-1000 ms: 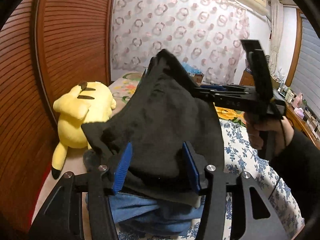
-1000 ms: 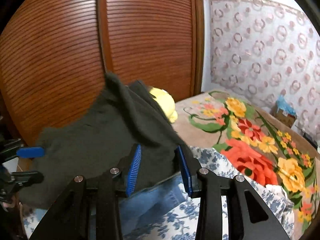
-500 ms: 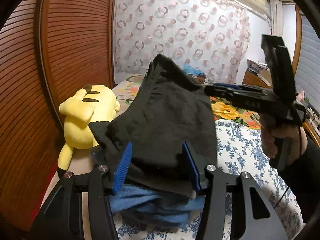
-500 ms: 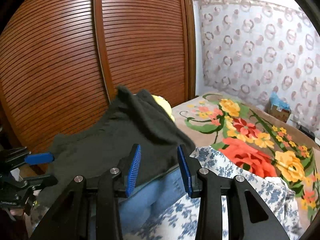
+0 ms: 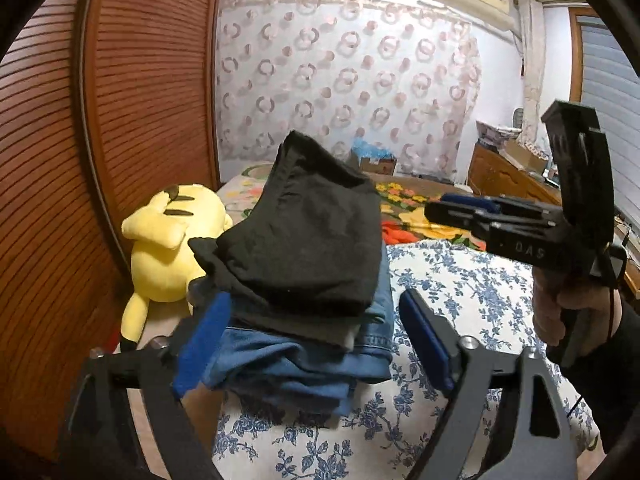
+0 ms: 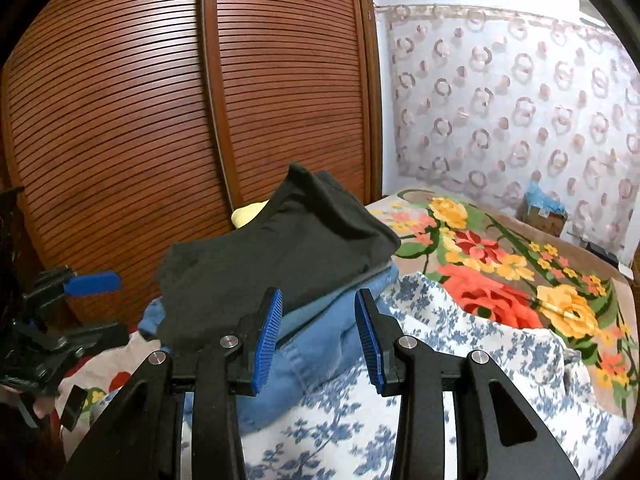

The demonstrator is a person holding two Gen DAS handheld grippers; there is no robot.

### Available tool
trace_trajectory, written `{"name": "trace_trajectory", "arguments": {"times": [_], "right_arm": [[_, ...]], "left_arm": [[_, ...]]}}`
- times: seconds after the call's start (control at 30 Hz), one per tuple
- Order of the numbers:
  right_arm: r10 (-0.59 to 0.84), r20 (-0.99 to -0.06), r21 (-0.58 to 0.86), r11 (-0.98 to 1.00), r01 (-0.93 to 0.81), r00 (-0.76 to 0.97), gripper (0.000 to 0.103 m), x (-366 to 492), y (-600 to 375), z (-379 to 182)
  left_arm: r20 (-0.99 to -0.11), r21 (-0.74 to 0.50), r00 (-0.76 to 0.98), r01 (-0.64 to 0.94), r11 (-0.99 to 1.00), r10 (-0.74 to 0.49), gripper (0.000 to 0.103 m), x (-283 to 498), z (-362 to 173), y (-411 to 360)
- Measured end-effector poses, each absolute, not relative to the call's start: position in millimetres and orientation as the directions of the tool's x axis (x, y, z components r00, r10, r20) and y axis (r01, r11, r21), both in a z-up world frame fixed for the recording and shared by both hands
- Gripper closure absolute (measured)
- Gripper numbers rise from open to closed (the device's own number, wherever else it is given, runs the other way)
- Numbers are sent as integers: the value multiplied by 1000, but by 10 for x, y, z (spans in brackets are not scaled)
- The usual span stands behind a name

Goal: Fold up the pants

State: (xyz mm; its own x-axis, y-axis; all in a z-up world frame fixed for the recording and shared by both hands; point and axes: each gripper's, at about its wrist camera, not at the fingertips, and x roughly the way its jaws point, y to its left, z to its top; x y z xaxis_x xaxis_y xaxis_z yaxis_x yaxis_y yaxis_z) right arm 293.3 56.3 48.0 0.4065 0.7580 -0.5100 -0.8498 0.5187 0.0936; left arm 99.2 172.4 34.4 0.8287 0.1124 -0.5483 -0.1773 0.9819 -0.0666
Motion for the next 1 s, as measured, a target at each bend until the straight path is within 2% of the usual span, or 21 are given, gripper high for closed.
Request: {"name": "trace_trajectory", "arguments": {"times": [0.13,0.17,0.2,0.4,0.57,0.77,1.0], "right_arm": [[757,-509,100,526,-844,411,64,2807,458,492],[755,-509,100,528,-843,412,63,2780,442,496],[754,-510,100,529,-842,414,63,2764,430,502],[748,-511,104,542,-834,423,54,2604,347,528],[748,-506,111,551,-827,430,40,2482,295,535],[732,-506,116,581,-806,455,27,2376,174,520],[713,-499,114,617,-778,492,22,2191,1,516]], "left_arm": [[-540,-53,832,-186,981,129,16,905,384,1694],[-532,-55,836,-190,980,132,10,872,397,1688],[-524,-60,841,-192,979,133,9,842,411,1691],[-518,-54,844,-195,979,139,9,758,418,1672],[-530,-42,835,-200,979,148,9,745,365,1654],[-542,-55,828,-202,978,140,9,745,319,1599],[-550,-57,829,-159,986,102,9,818,253,1434]]}}
